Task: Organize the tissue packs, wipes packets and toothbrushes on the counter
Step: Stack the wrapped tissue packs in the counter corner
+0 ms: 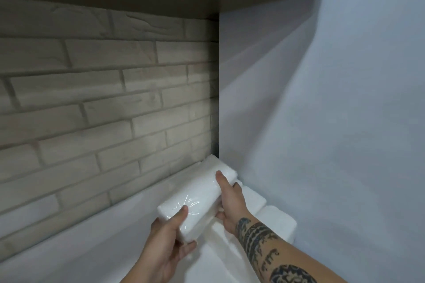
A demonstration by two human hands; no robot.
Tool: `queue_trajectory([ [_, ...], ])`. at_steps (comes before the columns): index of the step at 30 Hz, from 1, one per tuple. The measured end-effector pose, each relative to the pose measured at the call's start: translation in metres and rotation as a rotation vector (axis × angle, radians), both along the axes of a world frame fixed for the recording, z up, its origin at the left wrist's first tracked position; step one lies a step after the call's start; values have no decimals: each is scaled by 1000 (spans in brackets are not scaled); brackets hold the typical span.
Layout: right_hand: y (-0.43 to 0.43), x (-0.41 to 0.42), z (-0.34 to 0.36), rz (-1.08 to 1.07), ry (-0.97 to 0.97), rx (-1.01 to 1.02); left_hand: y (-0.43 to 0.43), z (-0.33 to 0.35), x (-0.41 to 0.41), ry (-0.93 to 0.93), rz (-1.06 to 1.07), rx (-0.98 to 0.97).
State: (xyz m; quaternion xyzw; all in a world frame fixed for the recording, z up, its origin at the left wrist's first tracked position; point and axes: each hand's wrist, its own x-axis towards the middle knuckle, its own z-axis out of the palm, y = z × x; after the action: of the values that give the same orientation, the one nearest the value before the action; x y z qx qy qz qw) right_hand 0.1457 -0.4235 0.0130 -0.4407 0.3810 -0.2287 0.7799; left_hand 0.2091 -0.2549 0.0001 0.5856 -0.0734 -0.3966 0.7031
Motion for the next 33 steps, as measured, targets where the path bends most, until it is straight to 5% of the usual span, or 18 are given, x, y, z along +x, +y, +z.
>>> queue_trajectory([
  [14,-97,99,-3,-75,189,-314,-92,6,98,-15,101,133],
  [33,-115,129,-35,-62,310,-538,-136,4,107,-39,191,237],
])
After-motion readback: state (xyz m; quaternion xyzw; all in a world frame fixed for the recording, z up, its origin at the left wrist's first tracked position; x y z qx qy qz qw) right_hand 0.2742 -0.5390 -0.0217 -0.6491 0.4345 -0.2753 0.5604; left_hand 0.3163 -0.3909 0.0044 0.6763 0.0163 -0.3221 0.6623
